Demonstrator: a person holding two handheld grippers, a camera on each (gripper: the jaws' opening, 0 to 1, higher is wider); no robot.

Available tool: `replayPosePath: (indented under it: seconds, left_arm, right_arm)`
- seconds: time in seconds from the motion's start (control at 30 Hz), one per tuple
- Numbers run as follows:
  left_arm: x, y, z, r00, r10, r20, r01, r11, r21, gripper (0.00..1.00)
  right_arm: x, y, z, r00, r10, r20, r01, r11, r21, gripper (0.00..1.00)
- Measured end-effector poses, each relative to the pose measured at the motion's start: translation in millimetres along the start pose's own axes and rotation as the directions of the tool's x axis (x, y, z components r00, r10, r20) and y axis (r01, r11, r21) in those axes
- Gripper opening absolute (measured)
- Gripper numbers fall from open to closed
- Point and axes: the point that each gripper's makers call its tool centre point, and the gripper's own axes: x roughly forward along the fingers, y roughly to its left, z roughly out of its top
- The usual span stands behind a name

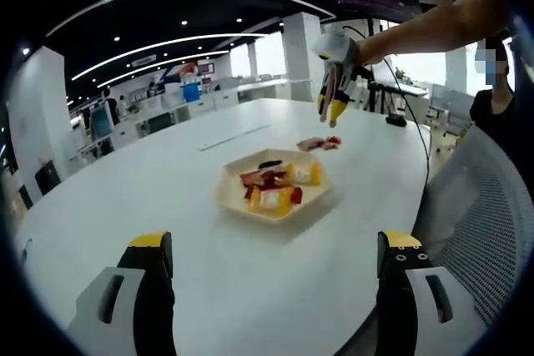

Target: Place the target food into the container with the food tongs after gripping and lifting it, then release it inside without dropping or visibly crushing the food.

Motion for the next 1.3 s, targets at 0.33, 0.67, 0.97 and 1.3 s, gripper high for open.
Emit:
replayPosePath:
  seconds: [0.33,0.67,0.97,1.3]
  left_arm:
    - [1,1.3,-2.3,1.0,0.003,-0.009,-0.003,1.0,-0.004,0.99]
    - [0,1.5,-2.9,1.0,0.006,-0.013,-0.006,1.0,-0.001,0.99]
    - [2,0.2,-5.9,1.0,-0.001,-0.026,0.001,1.0,0.001,0.99]
    - [2,1.5,-7.4,0.999,0.003,-0.032,-0.003,1.0,-0.005,0.99]
  right_arm:
    - [8,-14,-18.1,1.0,-0.012,0.011,0.012,1.0,0.022,0.28]
    - [19,-19,-27.0,1.0,-0.019,0.018,0.019,1.0,0.016,0.28]
    - [32,-15,-38.4,1.0,0.005,0.002,-0.005,0.999,0.042,0.28]
    - [52,-12,-49.1,0.999,0.023,-0.026,-0.022,0.999,0.04,0.27]
